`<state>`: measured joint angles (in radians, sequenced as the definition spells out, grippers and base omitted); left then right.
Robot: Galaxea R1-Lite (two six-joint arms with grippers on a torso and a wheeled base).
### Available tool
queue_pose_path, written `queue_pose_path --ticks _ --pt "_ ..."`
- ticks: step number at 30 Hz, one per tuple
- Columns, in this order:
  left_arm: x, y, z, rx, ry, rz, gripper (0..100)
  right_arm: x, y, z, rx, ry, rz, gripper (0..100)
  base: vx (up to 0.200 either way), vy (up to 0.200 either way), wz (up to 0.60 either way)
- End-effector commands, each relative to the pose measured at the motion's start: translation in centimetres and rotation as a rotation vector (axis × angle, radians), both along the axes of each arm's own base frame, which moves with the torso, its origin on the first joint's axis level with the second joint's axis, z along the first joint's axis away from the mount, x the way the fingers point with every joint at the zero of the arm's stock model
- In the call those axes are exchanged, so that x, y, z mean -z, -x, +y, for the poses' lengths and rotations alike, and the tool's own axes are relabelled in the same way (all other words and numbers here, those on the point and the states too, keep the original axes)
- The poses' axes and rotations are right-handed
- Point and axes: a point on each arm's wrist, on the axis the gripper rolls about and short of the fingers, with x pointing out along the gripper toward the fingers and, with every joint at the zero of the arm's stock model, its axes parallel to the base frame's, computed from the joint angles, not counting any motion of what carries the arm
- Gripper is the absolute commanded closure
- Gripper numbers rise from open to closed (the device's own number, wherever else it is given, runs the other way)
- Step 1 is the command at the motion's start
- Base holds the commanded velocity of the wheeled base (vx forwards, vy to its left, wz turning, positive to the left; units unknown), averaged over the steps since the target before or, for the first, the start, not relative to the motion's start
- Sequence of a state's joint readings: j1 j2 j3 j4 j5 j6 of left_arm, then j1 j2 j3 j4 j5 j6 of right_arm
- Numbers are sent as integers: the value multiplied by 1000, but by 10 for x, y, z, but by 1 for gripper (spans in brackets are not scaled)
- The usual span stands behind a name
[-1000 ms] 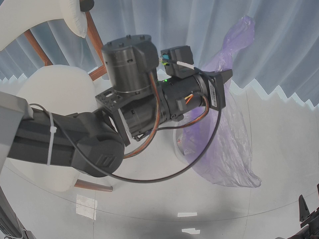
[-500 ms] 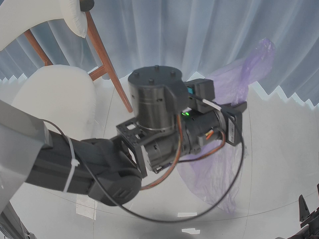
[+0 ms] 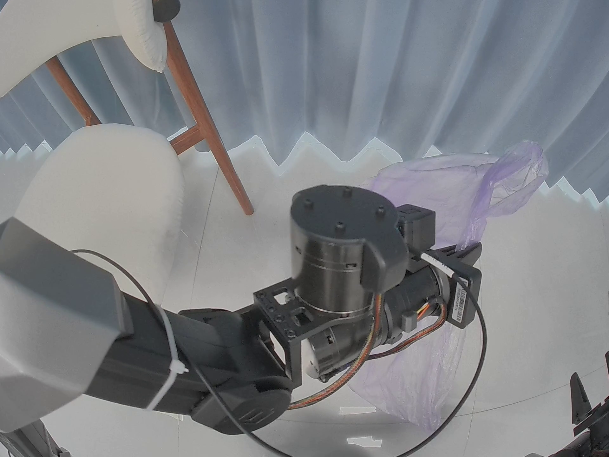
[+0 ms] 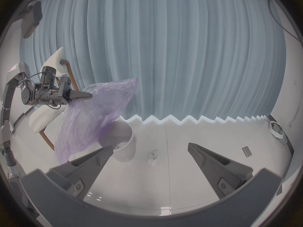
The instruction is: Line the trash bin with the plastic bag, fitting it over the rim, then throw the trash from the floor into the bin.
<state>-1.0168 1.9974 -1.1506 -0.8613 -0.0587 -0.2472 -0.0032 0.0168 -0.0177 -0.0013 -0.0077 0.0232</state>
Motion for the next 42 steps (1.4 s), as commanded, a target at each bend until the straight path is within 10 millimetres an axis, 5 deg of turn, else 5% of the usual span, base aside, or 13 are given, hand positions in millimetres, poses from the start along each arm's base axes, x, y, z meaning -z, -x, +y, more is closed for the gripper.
queue_pose_path --ticks 1,9,20,26,34,42 --pt "2 -4 2 -11 -3 3 100 5 0 0 0 0 1 0 0 0 0" --pt "-12 -5 13 -34 33 -3 100 5 0 0 0 0 1 0 0 0 0" --pt "12 44 -26 104 -11 42 100 5 0 0 0 0 1 0 0 0 0" --pt "28 50 -37 123 -45 58 100 5 0 0 0 0 1 0 0 0 0" --pt "26 24 -25 58 -36 53 100 5 0 0 0 0 1 0 0 0 0" --pt "-22 -30 -9 -32 117 -44 100 5 0 0 0 0 1 0 0 0 0"
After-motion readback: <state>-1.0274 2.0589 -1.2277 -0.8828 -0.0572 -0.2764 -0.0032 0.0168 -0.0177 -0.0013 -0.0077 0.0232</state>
